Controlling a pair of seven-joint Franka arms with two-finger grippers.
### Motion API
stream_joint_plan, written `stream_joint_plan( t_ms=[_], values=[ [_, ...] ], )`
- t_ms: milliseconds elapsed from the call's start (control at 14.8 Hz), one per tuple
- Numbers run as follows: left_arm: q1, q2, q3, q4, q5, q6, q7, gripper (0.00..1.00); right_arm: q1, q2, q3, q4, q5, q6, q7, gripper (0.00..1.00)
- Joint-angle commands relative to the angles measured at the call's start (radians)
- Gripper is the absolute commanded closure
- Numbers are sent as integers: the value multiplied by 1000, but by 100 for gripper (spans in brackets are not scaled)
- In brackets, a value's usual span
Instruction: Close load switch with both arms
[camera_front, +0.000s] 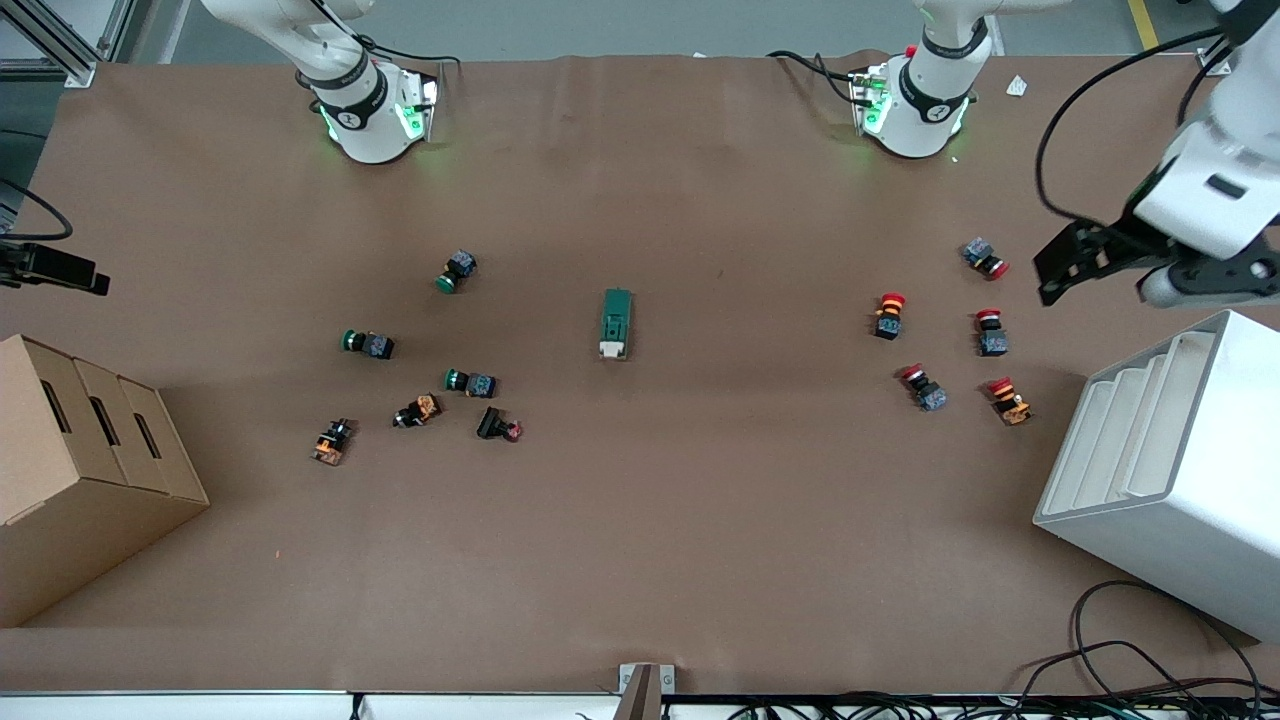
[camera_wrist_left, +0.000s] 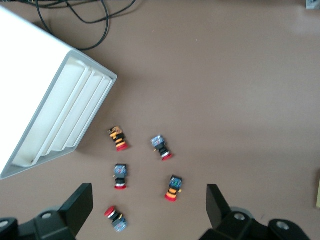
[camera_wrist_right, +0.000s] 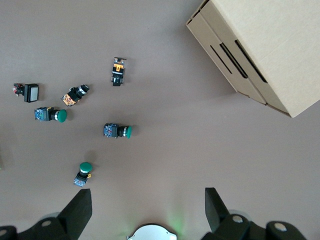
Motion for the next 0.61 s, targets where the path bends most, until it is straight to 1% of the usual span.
stream_joint_plan(
  t_ms=[0, 135, 337, 539],
  values=[
    [-12, -93, 49, -95, -66, -47, 45, 0, -5, -6, 11, 13, 19, -10, -1, 0],
    [-17, -103, 63, -98, -77, -78, 90, 0, -8, -25, 19, 1, 30, -9, 8, 0],
    [-10, -129, 63, -146, -77, -78, 130, 0, -37, -81, 88, -51, 30, 2, 82, 0],
    [-12, -129, 60, -146, -75, -78, 131, 0, -69, -142, 140, -120, 28, 14, 96, 0]
  ],
)
